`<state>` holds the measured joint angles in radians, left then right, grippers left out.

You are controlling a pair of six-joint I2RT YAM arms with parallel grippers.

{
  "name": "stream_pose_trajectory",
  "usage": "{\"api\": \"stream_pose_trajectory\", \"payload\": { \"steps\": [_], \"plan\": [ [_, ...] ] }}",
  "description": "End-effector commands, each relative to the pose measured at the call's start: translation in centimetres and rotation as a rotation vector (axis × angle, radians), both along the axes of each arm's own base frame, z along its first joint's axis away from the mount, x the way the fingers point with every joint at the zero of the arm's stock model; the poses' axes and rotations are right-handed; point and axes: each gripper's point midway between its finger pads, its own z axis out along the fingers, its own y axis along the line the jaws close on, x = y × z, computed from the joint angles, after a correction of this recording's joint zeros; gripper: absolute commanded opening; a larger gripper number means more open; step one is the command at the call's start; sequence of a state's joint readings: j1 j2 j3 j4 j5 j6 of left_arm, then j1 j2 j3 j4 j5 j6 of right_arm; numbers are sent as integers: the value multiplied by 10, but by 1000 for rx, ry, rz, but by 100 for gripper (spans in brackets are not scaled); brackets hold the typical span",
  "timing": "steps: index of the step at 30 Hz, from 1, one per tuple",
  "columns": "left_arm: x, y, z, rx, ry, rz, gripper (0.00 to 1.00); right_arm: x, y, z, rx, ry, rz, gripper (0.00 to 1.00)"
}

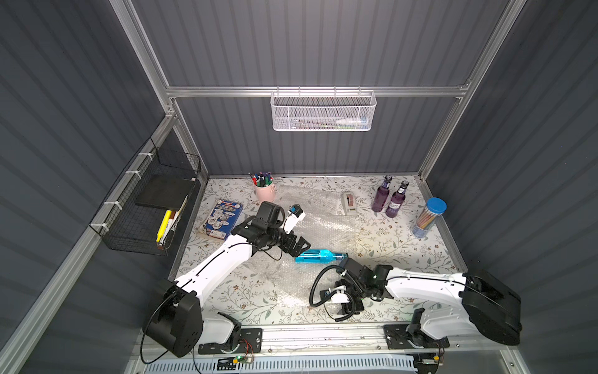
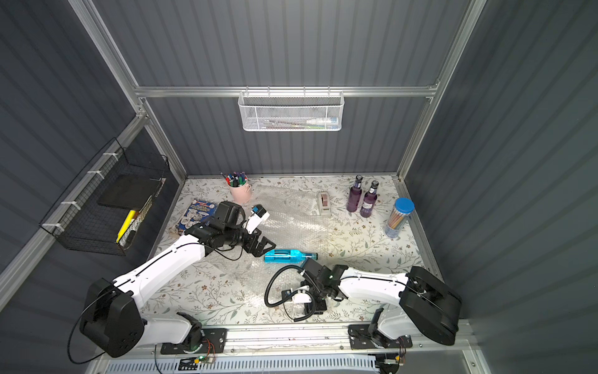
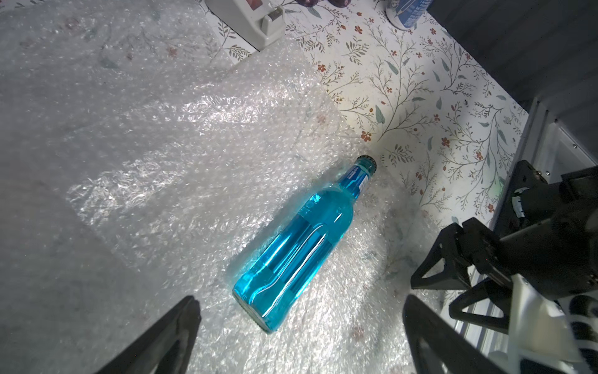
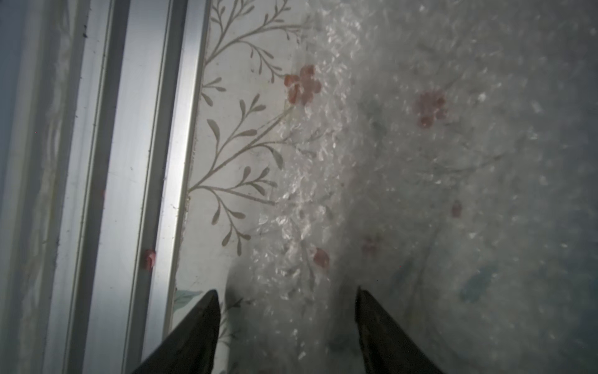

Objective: Wrap wine bottles in bubble wrap
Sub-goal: Wrap the bubble wrap at the center of the board.

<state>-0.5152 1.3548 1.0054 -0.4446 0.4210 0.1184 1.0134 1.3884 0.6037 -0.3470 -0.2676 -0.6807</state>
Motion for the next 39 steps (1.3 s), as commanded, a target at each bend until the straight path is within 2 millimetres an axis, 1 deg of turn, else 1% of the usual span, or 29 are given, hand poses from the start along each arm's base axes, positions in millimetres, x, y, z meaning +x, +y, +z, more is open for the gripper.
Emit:
{"api": "stream_pose_trajectory", "payload": {
  "steps": [1,3,5,6,7,8,9,11,14,15,17,21,23,25,26,29,31,33,35,38,39],
  "plan": [
    [-3,-2,-5,-28,36,6,99,11,-2,-4,-94,-55,-8,57],
    [-5,-7,-4,-55,51,-12,99,14,-5,-9,-164,-71,-20,47],
    [-6,-8,-4,-62,54,-19,99,17,-14,-16,-264,-98,-29,37],
    [-7,-8,-4,-65,57,-21,99,19,-16,-17,-301,-99,-37,28],
    [-7,-9,-4,-71,60,-23,99,22,-14,-15,-318,-96,-64,18],
    [-8,-9,-5,-73,67,-19,99,22,-13,-13,-319,-91,-72,12],
    [-8,-9,-5,-72,76,-10,99,22,-10,-10,-307,-85,-71,7],
    [-7,-7,-4,-65,75,-3,99,24,-3,-1,-258,-96,-88,7],
    [-6,-3,5,-49,55,15,100,35,7,24,-151,-127,-138,5],
    [-2,2,9,-29,26,42,99,40,10,34,-107,-129,-162,4],
    [-2,6,18,-24,7,58,99,50,12,50,-44,-141,-193,4],
    [-9,11,36,-26,-5,60,99,73,12,76,21,-115,-257,4],
    [-11,14,42,-17,-10,69,99,90,11,86,47,-109,-301,4],
    [-16,17,48,-17,-13,69,99,108,11,92,61,-128,-334,4],
    [-18,18,52,-22,-20,69,99,114,11,93,60,-130,-342,4],
    [-24,18,67,-52,-33,62,99,130,10,91,41,-104,-373,5],
    [-28,18,73,-80,-11,76,100,142,6,87,36,-84,-406,5],
    [-37,18,72,-88,33,75,99,150,5,84,38,-73,-424,6],
    [-42,19,67,-92,76,88,98,159,4,83,42,-72,-440,10],
    [-58,10,66,-159,174,48,96,170,3,81,56,-62,-468,16],
    [-59,7,64,-186,192,43,95,173,4,78,60,-59,-471,19]
  ]
}}
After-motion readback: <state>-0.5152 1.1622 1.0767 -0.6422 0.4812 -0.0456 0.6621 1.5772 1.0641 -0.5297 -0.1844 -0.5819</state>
